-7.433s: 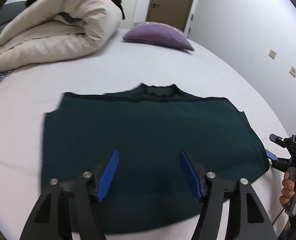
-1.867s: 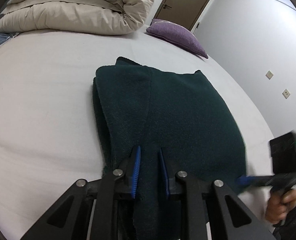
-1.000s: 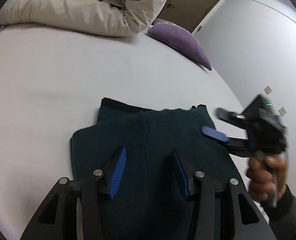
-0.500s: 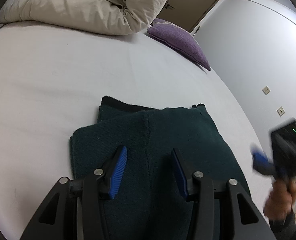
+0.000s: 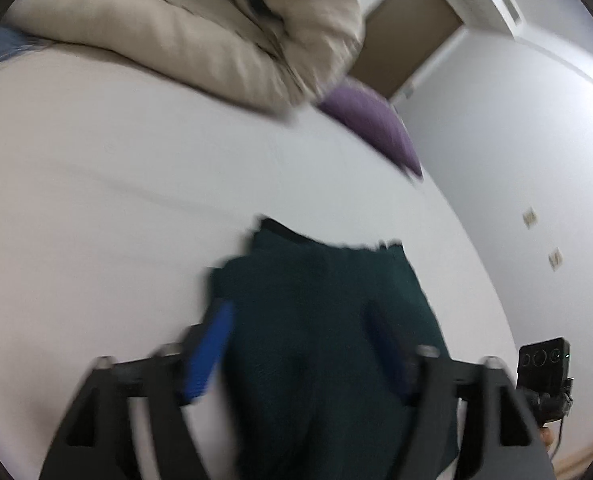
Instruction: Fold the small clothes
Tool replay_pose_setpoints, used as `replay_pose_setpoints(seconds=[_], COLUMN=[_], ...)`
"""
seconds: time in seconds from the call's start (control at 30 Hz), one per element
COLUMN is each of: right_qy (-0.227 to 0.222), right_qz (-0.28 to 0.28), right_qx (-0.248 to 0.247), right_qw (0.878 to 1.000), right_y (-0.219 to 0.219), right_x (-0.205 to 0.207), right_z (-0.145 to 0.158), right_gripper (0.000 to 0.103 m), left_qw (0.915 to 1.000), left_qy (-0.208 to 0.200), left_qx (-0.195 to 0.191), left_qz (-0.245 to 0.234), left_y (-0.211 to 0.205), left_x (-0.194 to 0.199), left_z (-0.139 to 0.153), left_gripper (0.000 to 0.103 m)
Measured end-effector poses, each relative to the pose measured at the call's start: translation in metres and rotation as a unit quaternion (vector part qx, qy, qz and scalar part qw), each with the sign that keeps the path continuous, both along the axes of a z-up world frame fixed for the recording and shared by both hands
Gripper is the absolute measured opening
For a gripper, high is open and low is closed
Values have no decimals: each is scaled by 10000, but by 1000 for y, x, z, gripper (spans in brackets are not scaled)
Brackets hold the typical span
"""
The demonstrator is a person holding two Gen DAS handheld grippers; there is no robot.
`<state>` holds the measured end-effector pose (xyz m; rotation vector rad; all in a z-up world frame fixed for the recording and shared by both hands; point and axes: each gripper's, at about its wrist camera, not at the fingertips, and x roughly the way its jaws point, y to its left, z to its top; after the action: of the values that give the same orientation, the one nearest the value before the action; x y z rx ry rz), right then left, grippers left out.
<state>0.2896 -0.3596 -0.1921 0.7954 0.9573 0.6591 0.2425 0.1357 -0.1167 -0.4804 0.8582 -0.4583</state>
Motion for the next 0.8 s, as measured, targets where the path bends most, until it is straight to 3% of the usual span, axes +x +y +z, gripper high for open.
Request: replay_pose_setpoints(seconds=[0.07,0.17,0.3,0.43,0.6,0.7,0.8], right_qy=[-67,250,686,908,932,947,909], right_qz=[-194,-397,-385,-299,-108,-107,-120], right_qx=[-1,164,229,255,237,298,293], right_qw=[9998,9988,9966,9951,9953,9950,9954], right_y=[-20,-33,-29,-10,-4,-3,2], right_x=[1,17,37,57,64,69,72], right_z=[6,-3,-28,-46,-48,-49,-45], right_gripper=[79,79,79,77,79,77,78], left_qw=[9990,9949,9882,9859,9760,9751,9694], left_qy=[256,827,1275,1467,1821,1883,2013], left_qx=[-355,-564,-844,-766,-1141,-1091,-1321], left_qz=[80,95,-3,-247,-349,-422,-488], left_y=[19,27,20,0,-18,-36,-42], left_x=[-7,-7,-6,6,29,36,40], left_z=[-5,-27,-51,-58,-69,-68,-70], left_gripper=[77,77,76,76,76,75,63])
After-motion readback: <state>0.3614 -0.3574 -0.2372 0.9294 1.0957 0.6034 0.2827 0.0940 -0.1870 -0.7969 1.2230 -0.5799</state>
